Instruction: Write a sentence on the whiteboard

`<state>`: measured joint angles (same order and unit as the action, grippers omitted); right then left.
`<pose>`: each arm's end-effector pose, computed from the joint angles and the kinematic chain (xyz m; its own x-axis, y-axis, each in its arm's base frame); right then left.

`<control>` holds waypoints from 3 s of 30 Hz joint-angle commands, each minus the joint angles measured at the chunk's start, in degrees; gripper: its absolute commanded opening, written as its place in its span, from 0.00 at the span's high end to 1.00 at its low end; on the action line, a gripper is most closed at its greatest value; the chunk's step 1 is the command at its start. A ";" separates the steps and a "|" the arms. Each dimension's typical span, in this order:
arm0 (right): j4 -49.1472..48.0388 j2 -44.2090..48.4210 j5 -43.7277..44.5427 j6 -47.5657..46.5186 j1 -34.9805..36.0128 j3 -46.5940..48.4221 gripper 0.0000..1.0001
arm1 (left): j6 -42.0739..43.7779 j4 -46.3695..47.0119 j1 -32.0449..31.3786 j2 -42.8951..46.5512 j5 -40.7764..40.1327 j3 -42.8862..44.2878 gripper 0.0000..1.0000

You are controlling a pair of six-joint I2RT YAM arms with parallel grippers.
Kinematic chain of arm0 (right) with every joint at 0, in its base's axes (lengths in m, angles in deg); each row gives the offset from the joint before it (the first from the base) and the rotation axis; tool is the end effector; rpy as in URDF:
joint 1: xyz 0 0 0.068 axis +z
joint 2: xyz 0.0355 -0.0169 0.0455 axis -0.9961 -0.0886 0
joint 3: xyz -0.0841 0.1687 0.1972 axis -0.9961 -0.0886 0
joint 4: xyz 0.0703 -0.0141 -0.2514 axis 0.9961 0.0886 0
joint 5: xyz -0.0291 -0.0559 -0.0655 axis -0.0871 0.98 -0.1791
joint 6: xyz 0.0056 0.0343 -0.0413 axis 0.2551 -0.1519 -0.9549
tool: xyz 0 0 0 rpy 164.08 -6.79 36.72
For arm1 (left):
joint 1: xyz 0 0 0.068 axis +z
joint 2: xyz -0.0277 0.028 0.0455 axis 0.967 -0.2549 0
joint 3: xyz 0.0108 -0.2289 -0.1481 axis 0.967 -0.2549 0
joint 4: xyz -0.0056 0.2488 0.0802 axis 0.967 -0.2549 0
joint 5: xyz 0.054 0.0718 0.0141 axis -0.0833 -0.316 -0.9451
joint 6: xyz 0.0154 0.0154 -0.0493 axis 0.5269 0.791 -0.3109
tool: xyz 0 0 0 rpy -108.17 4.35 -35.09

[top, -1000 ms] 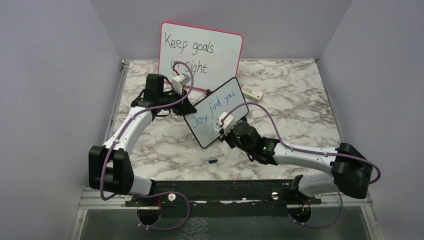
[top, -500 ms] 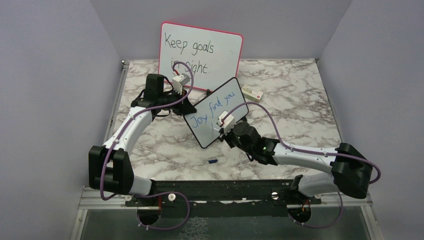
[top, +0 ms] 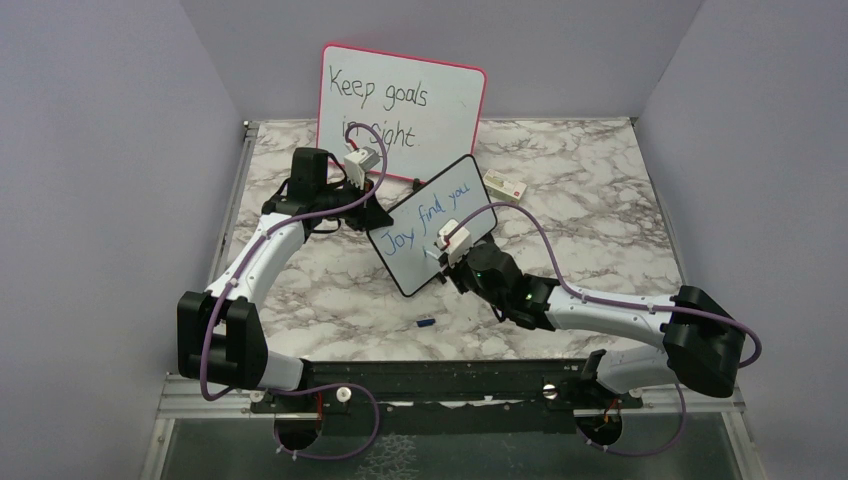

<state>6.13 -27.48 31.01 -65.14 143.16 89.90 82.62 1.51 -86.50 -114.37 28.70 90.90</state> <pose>0.1599 0.2382 0.2281 -0.1549 -0.3948 -0.9056 -0.6853 0.7032 -0.1893 0.2901 -0.0841 0.2874 -0.6044 0.1603 -0.7804 0.7076 0.5581 -0.4334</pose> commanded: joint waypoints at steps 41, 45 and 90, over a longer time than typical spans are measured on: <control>1.12 1.72 4.86 1.49 0.22 1.49 1.00 | 3.50 -2.52 -0.69 0.13 -3.57 -0.84 1.00; -0.47 2.62 6.29 1.35 0.14 0.98 1.00 | 3.44 -2.52 -0.69 0.18 -3.53 -0.83 1.00; 2.32 0.13 0.54 2.10 -1.11 1.20 0.99 | 3.50 -2.62 -0.74 0.27 -3.59 -0.83 1.00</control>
<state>6.20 -27.51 34.15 -63.63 142.22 90.31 82.64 1.46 -86.61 -114.26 28.55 90.90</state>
